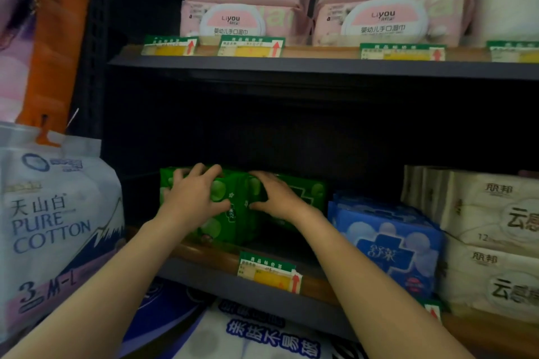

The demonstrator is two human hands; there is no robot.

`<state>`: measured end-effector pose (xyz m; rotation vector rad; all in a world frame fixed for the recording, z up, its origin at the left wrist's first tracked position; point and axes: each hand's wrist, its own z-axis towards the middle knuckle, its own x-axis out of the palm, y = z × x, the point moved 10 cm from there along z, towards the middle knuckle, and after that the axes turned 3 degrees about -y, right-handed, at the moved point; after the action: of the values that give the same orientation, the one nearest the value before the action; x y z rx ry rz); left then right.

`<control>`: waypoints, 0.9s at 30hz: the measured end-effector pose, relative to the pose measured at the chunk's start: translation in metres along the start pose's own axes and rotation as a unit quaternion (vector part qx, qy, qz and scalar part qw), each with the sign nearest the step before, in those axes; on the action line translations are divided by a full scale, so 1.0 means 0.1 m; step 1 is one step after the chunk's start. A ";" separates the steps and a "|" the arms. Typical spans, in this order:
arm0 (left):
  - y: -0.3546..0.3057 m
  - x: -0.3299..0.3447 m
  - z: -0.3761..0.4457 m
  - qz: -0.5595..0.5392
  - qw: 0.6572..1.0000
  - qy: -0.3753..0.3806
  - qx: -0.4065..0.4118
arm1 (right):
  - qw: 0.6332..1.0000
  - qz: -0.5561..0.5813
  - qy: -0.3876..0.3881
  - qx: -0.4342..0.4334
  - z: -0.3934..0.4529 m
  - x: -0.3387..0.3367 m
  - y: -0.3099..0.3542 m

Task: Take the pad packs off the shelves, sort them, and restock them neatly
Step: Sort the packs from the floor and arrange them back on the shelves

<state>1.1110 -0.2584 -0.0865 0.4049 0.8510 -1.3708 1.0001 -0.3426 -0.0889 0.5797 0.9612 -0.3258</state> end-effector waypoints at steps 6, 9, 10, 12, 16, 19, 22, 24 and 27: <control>-0.05 0.01 0.00 0.001 1.000 0.002 0.002 | 0.979 -0.046 -0.190 0.048 -0.01 -0.30 0.05; -0.03 -0.03 0.00 -0.027 1.000 -0.009 0.012 | 0.967 -0.149 -0.206 0.026 -0.12 -0.46 0.20; -0.04 -0.05 -0.01 -0.037 0.999 -0.008 0.020 | 0.962 -0.173 -0.211 0.026 -0.19 -0.57 0.19; -0.05 -0.08 0.00 -0.070 0.997 -0.006 0.025 | 0.951 -0.205 -0.228 0.042 -0.37 -0.84 0.05; -0.35 -0.23 -0.13 -0.200 0.978 -0.054 0.014 | 0.948 -0.240 -0.180 0.101 -0.63 -1.05 -0.37; -0.83 -0.21 -0.27 -0.231 0.971 -0.057 0.021 | 0.966 -0.187 -0.117 0.138 -0.69 -1.02 -0.48; -1.18 -0.05 -0.35 -0.223 0.974 -0.038 -0.011 | 0.967 -0.169 -0.097 0.163 -0.91 -1.18 -0.55; -1.36 0.04 -0.38 -0.217 0.976 -0.026 -0.020 | 0.954 -0.207 0.007 0.217 -1.17 -1.06 -0.77; -1.57 0.14 -0.39 -0.214 0.976 0.012 0.026 | 0.914 -0.289 0.096 0.269 -1.44 -0.86 -1.01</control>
<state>0.9489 -0.2708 -0.0881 0.2867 0.9594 -1.7910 0.8051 -0.3373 -0.1117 0.8302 1.2335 -1.1059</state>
